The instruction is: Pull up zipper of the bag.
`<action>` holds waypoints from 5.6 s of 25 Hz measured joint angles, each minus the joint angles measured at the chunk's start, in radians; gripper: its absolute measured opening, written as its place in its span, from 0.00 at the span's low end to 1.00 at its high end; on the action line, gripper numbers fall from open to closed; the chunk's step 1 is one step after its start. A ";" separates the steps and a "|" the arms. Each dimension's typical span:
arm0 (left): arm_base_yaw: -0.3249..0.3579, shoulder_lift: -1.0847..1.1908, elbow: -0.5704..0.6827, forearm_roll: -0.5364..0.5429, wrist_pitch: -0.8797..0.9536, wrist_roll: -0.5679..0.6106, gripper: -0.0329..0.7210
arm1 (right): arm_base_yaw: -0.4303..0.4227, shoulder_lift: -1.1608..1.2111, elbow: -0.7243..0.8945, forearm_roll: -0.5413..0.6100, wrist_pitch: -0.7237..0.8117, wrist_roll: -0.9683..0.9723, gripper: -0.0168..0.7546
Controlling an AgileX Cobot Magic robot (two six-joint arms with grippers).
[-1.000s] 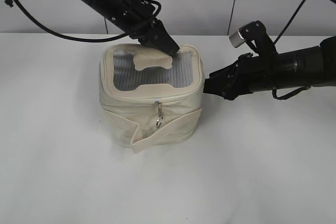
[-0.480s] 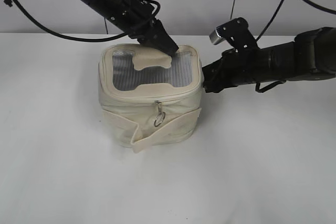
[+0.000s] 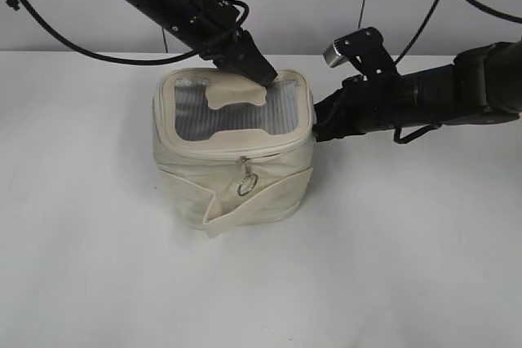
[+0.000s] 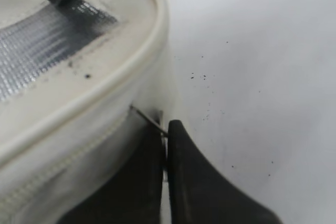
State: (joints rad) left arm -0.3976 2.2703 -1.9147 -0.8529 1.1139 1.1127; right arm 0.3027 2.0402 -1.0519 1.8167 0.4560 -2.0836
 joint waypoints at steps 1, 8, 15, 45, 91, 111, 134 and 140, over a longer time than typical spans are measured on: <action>0.000 0.000 0.000 0.000 0.001 0.000 0.10 | 0.000 -0.010 0.010 -0.001 -0.010 0.009 0.04; -0.001 0.000 -0.001 0.009 -0.002 -0.019 0.10 | -0.004 -0.126 0.149 -0.005 -0.028 0.024 0.03; -0.002 0.000 -0.001 0.009 0.000 -0.027 0.10 | -0.004 -0.232 0.263 0.012 -0.026 0.051 0.03; -0.025 -0.008 -0.001 0.050 -0.051 -0.222 0.10 | 0.406 -0.267 0.241 0.040 -0.070 0.277 0.05; 0.096 -2.179 1.274 0.934 0.085 -1.206 0.33 | -0.116 -1.666 0.496 -1.710 0.578 1.957 0.69; 0.096 -2.277 1.377 0.920 -0.056 -1.143 0.33 | -0.116 -1.991 0.548 -1.727 0.584 1.972 0.61; 0.324 -2.277 1.378 0.922 -0.064 -1.142 0.33 | -0.256 -2.047 0.547 -1.710 0.587 1.973 0.53; 0.322 -2.277 1.381 0.923 -0.064 -1.142 0.33 | -0.256 -2.047 0.547 -1.706 0.587 1.973 0.53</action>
State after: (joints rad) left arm -0.0761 -0.0064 -0.5335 0.0699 1.0503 -0.0290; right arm 0.0470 -0.0073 -0.5049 0.1103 1.0426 -0.1109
